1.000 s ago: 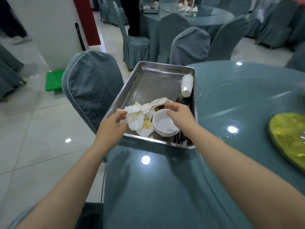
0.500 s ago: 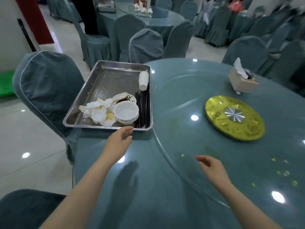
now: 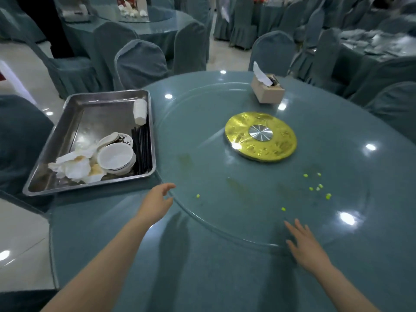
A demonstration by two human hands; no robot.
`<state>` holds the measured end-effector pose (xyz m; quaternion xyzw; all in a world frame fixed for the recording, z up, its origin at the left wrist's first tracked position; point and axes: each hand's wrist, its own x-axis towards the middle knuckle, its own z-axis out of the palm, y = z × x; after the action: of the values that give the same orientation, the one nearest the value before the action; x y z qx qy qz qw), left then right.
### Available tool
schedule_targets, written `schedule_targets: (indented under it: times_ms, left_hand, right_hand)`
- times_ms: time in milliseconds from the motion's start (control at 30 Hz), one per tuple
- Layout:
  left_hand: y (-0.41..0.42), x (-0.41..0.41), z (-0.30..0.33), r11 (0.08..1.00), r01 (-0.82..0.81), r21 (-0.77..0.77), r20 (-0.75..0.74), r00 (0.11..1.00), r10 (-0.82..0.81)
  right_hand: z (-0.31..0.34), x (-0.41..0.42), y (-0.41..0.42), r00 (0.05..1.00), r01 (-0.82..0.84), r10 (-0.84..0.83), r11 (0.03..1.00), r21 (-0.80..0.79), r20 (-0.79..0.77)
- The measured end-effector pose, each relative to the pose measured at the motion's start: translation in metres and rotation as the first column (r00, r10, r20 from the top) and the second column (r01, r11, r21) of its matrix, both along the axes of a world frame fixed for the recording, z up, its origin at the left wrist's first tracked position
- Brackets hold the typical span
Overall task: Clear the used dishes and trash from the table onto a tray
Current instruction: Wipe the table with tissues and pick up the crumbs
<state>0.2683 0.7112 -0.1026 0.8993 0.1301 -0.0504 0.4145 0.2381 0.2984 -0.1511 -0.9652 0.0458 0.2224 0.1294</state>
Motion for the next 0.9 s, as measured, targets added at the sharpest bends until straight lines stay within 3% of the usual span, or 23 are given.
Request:
schedule_targets:
  times_ms: [300,467,567,700,767,900]
  left_hand:
    - [-0.053,0.049,-0.055,0.963,0.117,0.245,-0.140,0.987,-0.084]
    - [-0.057,0.065,-0.066,0.916,0.130,0.379,-0.072,0.991,-0.110]
    - [-0.058,0.067,-0.067,0.907,0.103,0.408,-0.041,0.995,-0.095]
    - [-0.062,0.062,-0.066,0.920,0.119,0.373,-0.042,0.993,-0.111]
    - [-0.066,0.060,-0.065,0.952,0.085,0.294,-0.011,0.996,-0.085]
    - [-0.071,0.064,-0.052,0.988,-0.005,0.155,0.067,0.998,-0.006]
  right_hand:
    - [0.006,0.013,0.013,0.998,-0.070,0.068,0.989,-0.131,-0.020]
    - [0.010,0.017,0.027,0.994,-0.091,0.099,0.984,-0.154,0.045]
    - [0.014,0.033,0.034,0.988,-0.006,0.023,0.994,-0.111,0.150]
    - [0.007,0.064,0.044,0.977,0.013,-0.028,0.997,0.071,0.212]
    - [-0.002,0.073,0.055,0.967,-0.115,0.090,0.989,0.091,0.238]
    - [-0.021,0.076,0.076,0.882,-0.389,0.379,0.921,-0.019,0.279]
